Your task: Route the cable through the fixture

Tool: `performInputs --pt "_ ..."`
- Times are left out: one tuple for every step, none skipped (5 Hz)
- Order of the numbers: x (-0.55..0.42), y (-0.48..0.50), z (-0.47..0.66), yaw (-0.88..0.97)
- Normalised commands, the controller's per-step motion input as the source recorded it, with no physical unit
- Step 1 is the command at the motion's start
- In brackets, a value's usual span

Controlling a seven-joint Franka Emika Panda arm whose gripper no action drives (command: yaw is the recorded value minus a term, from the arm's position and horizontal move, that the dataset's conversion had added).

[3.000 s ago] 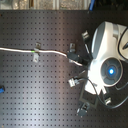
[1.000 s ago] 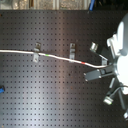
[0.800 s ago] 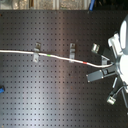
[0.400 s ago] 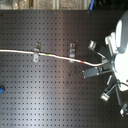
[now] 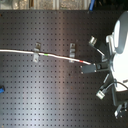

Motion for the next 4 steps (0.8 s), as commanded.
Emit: performInputs --pt "-0.091 0.441 0.0 0.0" --pt "-0.078 0.349 0.0 0.0" --pt "-0.157 -0.031 0.35 0.0" --pt "-0.135 -0.206 0.27 0.0"
